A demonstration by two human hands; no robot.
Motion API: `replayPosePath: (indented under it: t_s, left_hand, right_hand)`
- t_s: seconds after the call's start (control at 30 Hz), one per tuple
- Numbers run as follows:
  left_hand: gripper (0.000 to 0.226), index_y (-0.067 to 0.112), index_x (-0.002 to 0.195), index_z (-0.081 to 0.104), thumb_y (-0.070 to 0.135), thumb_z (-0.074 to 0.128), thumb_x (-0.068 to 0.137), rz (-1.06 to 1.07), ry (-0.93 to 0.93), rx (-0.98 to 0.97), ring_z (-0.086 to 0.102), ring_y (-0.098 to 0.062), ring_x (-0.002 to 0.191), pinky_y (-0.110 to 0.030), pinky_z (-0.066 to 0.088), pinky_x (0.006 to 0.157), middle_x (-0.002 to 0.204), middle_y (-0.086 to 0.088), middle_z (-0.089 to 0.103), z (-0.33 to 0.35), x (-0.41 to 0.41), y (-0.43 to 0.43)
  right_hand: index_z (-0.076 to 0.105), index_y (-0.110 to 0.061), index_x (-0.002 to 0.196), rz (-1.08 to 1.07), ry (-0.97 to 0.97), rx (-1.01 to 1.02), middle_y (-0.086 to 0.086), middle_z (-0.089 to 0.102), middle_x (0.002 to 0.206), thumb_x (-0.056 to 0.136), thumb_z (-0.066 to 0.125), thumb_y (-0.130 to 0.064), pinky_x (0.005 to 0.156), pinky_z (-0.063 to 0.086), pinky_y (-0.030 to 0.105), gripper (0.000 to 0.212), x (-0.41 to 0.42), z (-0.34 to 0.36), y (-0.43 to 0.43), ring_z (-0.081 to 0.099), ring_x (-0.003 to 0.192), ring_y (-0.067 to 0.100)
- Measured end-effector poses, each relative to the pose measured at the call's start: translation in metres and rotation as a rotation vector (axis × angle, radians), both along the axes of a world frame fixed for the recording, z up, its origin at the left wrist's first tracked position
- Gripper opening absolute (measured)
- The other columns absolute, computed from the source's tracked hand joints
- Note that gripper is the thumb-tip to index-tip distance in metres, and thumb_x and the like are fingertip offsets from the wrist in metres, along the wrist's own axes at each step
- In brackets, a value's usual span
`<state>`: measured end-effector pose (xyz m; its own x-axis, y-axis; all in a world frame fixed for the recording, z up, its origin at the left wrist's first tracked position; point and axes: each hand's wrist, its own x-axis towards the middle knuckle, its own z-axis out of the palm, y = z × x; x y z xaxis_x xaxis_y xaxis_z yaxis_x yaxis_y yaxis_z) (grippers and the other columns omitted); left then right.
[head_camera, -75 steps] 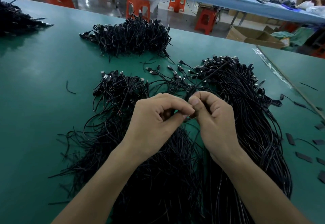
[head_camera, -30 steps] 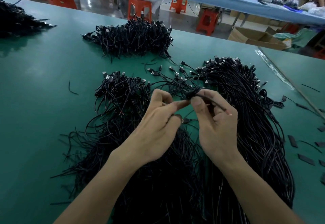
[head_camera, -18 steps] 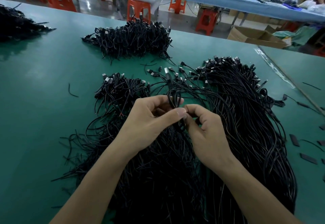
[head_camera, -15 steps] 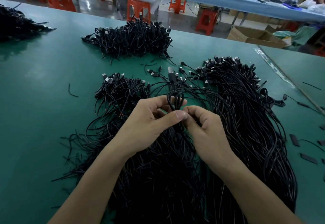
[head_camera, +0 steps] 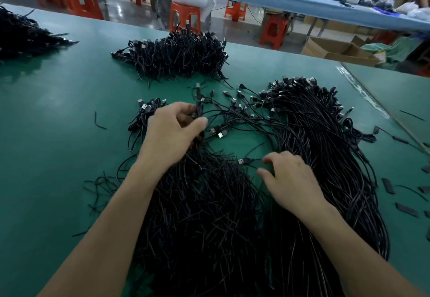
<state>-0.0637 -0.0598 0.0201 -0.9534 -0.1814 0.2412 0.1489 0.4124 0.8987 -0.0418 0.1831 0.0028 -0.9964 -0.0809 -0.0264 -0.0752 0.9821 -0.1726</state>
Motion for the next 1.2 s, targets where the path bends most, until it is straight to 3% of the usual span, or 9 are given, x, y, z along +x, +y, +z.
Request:
replayPosePath:
  t_s: [0.1, 0.23, 0.33, 0.4, 0.53, 0.7, 0.83, 1.03, 1.2]
  left_hand:
    - [0.036, 0.016, 0.122, 0.065, 0.031, 0.072, 0.09, 0.196, 0.029, -0.195, 0.057, 0.002, 0.067, -0.008, 0.043, 0.061, 0.076, 0.014, 0.06, -0.003, -0.024, -0.011]
    - [0.049, 0.011, 0.133, 0.059, 0.033, 0.073, 0.091, 0.235, -0.086, -0.379, 0.063, -0.018, 0.083, -0.035, 0.054, 0.082, 0.092, -0.001, 0.065, -0.018, -0.043, -0.019]
    - [0.051, 0.02, 0.136, 0.058, 0.043, 0.069, 0.091, 0.238, -0.177, -0.554, 0.064, -0.029, 0.101, -0.047, 0.056, 0.086, 0.117, -0.007, 0.064, -0.03, -0.045, -0.019]
    - [0.048, 0.026, 0.137, 0.059, 0.047, 0.065, 0.093, 0.249, -0.171, -0.624, 0.064, -0.032, 0.104, -0.046, 0.055, 0.083, 0.123, -0.007, 0.062, -0.036, -0.045, -0.015]
    - [0.039, 0.03, 0.134, 0.061, 0.044, 0.06, 0.097, 0.253, -0.151, -0.687, 0.067, -0.033, 0.101, -0.038, 0.046, 0.072, 0.119, -0.004, 0.069, -0.043, -0.049, -0.007]
    - [0.031, 0.027, 0.128, 0.06, 0.033, 0.058, 0.098, 0.288, -0.132, -0.685, 0.066, -0.03, 0.082, -0.035, 0.039, 0.065, 0.094, -0.002, 0.072, -0.048, -0.051, -0.004]
    - [0.026, 0.022, 0.125, 0.056, 0.024, 0.055, 0.1, 0.349, -0.104, -0.674, 0.052, -0.023, 0.062, -0.034, 0.038, 0.06, 0.076, 0.001, 0.063, -0.052, -0.051, 0.0]
    - [0.016, 0.02, 0.114, 0.057, 0.025, 0.055, 0.099, 0.357, -0.064, -0.614, 0.054, -0.021, 0.059, -0.032, 0.037, 0.057, 0.074, 0.003, 0.062, -0.053, -0.048, 0.003]
    - [0.009, 0.025, 0.101, 0.065, 0.032, 0.062, 0.096, 0.272, 0.052, -0.613, 0.056, -0.014, 0.06, -0.022, 0.03, 0.048, 0.072, 0.012, 0.061, -0.049, -0.038, 0.008]
  right_hand:
    - [0.052, -0.016, 0.133, -0.08, -0.009, 0.25, 0.007, 0.052, 0.131, 0.101, 0.049, -0.038, 0.099, 0.042, 0.039, 0.039, -0.003, -0.01, 0.005, 0.048, 0.122, 0.028]
    - [0.033, -0.017, 0.149, -0.12, 0.109, 0.291, 0.013, 0.032, 0.151, 0.099, 0.052, -0.031, 0.107, 0.034, 0.043, 0.055, -0.011, -0.014, 0.007, 0.033, 0.135, 0.034]
    - [0.016, -0.015, 0.155, -0.24, -0.019, 0.289, 0.023, 0.018, 0.158, 0.1, 0.048, -0.03, 0.113, 0.025, 0.05, 0.066, -0.023, -0.012, 0.013, 0.022, 0.142, 0.041]
    - [0.025, -0.013, 0.152, -0.297, -0.075, 0.212, 0.023, 0.027, 0.154, 0.1, 0.048, -0.028, 0.111, 0.027, 0.05, 0.059, -0.028, -0.012, 0.015, 0.028, 0.138, 0.042]
    - [0.056, -0.016, 0.131, -0.199, 0.115, 0.181, 0.005, 0.05, 0.141, 0.099, 0.05, -0.019, 0.101, 0.034, 0.043, 0.033, -0.029, -0.02, 0.014, 0.041, 0.128, 0.03]
    - [0.034, -0.017, 0.148, -0.323, -0.004, 0.157, 0.022, 0.02, 0.159, 0.101, 0.046, -0.027, 0.113, 0.023, 0.05, 0.049, -0.039, -0.023, 0.013, 0.022, 0.142, 0.04]
    - [0.051, -0.018, 0.134, -0.327, -0.007, 0.181, 0.016, 0.04, 0.147, 0.102, 0.045, -0.031, 0.105, 0.03, 0.048, 0.035, -0.042, -0.021, 0.017, 0.034, 0.131, 0.039]
    - [0.067, -0.012, 0.111, -0.2, 0.191, 0.195, 0.003, 0.061, 0.125, 0.101, 0.046, -0.023, 0.097, 0.04, 0.041, 0.025, -0.042, -0.025, 0.016, 0.051, 0.118, 0.028]
    - [0.071, -0.007, 0.11, -0.016, 0.354, -0.172, 0.007, 0.066, 0.113, 0.1, 0.054, -0.013, 0.09, 0.047, 0.028, 0.02, -0.042, -0.019, 0.005, 0.059, 0.101, 0.021]
